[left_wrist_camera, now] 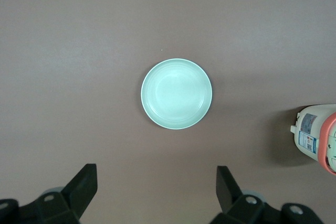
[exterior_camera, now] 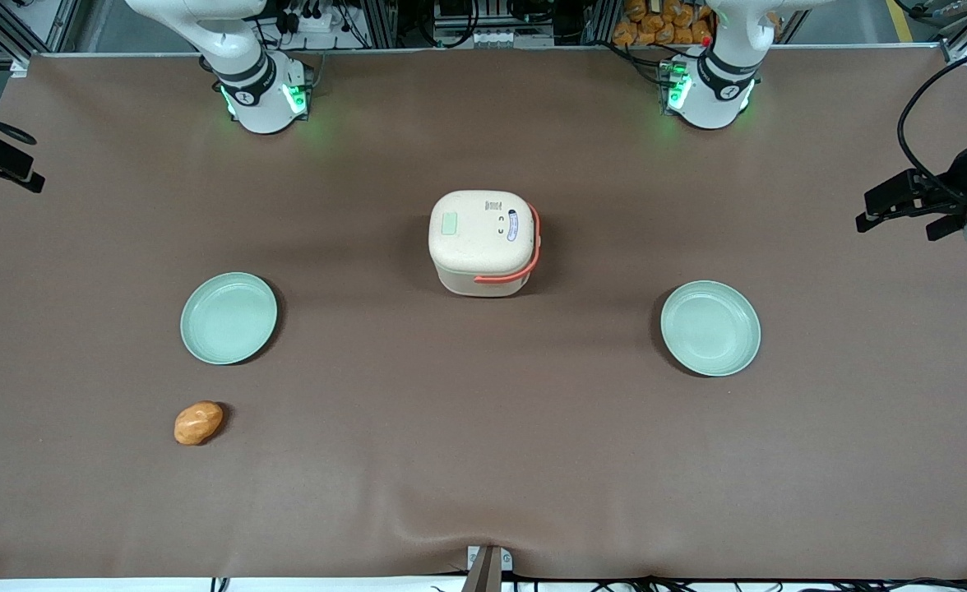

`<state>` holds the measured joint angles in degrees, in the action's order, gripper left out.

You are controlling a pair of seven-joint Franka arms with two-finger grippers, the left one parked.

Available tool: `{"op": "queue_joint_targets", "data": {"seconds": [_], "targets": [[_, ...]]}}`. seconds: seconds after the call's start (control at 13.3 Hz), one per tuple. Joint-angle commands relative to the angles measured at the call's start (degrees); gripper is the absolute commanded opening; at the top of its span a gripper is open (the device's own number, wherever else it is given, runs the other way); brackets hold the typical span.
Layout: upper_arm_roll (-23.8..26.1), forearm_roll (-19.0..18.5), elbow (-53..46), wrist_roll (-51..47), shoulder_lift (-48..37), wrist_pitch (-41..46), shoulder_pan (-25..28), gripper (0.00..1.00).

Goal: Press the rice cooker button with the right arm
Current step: 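Move the right gripper over the table toward the white rice cooker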

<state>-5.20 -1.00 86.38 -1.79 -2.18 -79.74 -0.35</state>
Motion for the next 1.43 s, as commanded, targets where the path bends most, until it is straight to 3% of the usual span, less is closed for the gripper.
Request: {"op": "queue_joint_targets", "data": {"seconds": [0.0,0.38,0.6,0.97,1.35], "targets": [[0.19,-0.06,-0.95,-0.93,0.51,0.90,-0.17,1.00],[0.54,0.21,-1.48,-0.15,1.65,1.87,4.12,1.00],[0.46,3.27,-1.30,-0.84,2.27,1.96,8.69,1.00],[0.54,4.07,-0.95,-6.63,5.51,1.08,21.60,1.00],[0.54,4.25,3.34,-9.62,8.24,-3.12,30.13,1.00]]}}
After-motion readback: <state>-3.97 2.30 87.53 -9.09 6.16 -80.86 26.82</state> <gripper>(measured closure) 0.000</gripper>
